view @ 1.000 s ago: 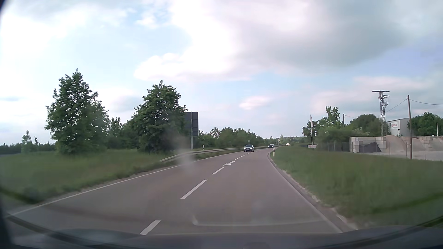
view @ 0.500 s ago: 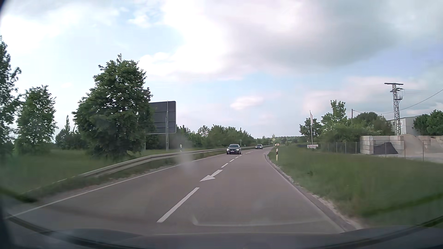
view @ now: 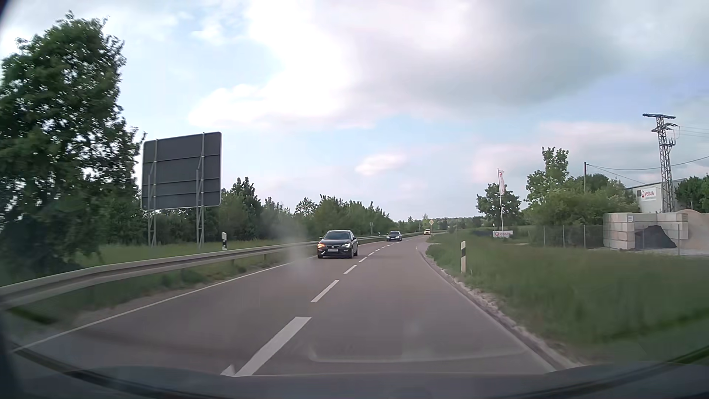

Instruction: Follow the waypoints while adhering to traffic rules and regulations

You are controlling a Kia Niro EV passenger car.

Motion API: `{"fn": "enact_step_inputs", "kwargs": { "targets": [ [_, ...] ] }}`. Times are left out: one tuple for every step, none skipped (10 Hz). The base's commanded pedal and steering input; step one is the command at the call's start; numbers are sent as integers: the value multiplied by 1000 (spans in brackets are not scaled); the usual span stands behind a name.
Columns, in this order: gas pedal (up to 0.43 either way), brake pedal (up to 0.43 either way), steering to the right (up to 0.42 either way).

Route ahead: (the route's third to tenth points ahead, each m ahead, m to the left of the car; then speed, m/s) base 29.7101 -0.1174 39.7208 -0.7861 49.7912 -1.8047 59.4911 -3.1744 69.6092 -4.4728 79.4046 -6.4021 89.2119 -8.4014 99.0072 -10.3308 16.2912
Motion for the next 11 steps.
{"fn": "enact_step_inputs", "kwargs": {
  "targets": [
    [47,0,12],
    [47,0,12],
    [47,0,12],
    [47,0,12],
    [47,0,12],
    [47,0,12],
    [47,0,13],
    [47,0,13],
    [47,0,12],
    [47,0,12],
    [47,0,13]
  ]
}}
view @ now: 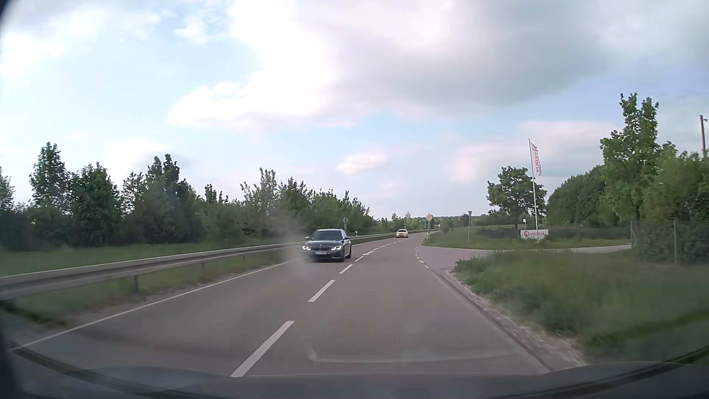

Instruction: Follow the waypoints while adhering to traffic rules and regulations

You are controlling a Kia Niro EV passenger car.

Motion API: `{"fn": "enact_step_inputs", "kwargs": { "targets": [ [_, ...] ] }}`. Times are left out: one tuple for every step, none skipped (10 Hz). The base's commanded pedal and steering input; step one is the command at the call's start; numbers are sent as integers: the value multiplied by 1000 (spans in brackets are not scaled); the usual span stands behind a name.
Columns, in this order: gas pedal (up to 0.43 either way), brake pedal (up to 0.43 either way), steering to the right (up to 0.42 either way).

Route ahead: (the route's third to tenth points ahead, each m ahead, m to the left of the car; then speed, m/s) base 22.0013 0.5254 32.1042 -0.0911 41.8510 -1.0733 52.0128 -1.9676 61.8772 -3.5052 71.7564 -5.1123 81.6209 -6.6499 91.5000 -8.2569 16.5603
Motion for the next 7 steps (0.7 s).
{"fn": "enact_step_inputs", "kwargs": {
  "targets": [
    [59,0,13],
    [59,0,13],
    [59,0,13],
    [59,0,14],
    [59,0,13],
    [59,0,13],
    [59,0,13]
  ]
}}
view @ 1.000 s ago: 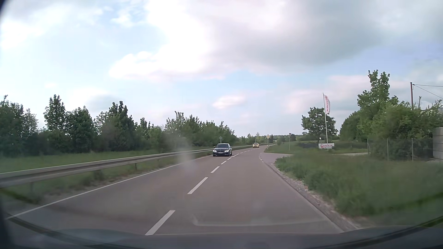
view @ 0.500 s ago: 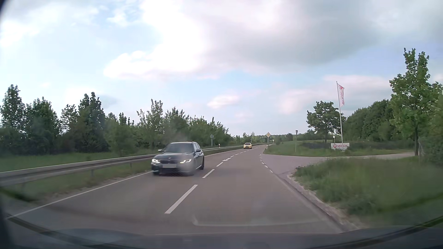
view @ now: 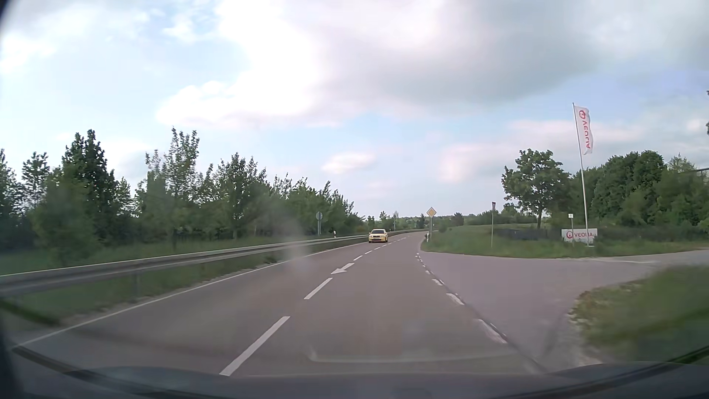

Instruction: Follow the waypoints while adhering to traffic rules and regulations

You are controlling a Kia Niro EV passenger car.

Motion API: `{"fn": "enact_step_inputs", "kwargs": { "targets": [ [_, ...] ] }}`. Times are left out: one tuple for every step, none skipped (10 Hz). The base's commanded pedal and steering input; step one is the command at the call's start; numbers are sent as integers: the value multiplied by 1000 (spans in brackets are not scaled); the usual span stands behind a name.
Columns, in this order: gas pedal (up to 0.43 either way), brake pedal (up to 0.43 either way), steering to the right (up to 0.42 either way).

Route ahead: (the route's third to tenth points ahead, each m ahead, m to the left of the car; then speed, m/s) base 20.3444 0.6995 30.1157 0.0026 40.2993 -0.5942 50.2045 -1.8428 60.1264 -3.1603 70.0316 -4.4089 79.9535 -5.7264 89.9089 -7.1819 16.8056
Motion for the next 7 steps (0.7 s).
{"fn": "enact_step_inputs", "kwargs": {
  "targets": [
    [59,0,14],
    [59,0,14],
    [59,0,14],
    [59,0,14],
    [59,0,14],
    [59,0,14],
    [59,0,14]
  ]
}}
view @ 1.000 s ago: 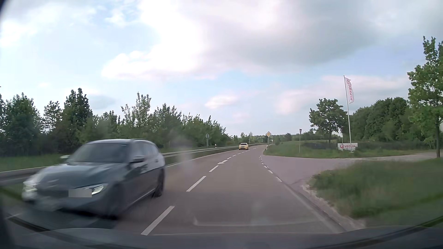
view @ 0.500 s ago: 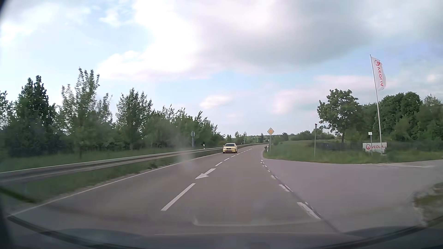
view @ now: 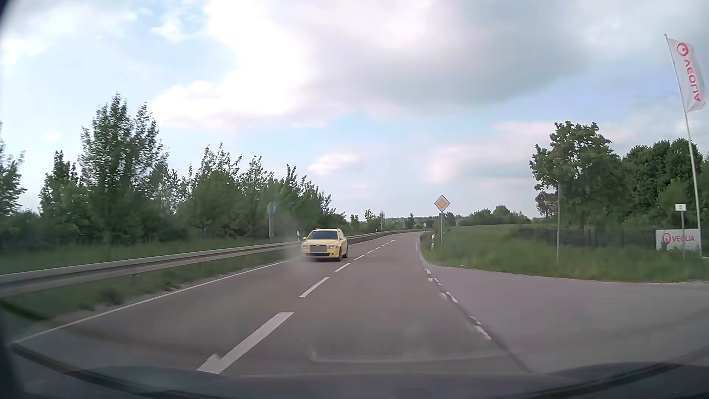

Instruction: Follow the waypoints while adhering to traffic rules and regulations

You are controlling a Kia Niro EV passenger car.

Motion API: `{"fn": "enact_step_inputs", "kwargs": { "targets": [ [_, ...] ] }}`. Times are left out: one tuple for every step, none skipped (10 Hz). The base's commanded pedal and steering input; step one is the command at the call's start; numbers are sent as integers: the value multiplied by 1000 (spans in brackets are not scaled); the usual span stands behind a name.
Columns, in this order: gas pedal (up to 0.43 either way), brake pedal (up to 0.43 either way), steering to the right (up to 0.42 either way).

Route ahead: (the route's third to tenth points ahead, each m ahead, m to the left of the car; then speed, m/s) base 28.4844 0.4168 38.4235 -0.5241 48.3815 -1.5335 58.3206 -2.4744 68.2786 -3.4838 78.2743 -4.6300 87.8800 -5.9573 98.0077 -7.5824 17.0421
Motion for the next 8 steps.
{"fn": "enact_step_inputs", "kwargs": {
  "targets": [
    [59,0,14],
    [59,0,14],
    [59,0,13],
    [59,0,13],
    [59,0,13],
    [59,0,12],
    [59,0,11],
    [59,0,11]
  ]
}}
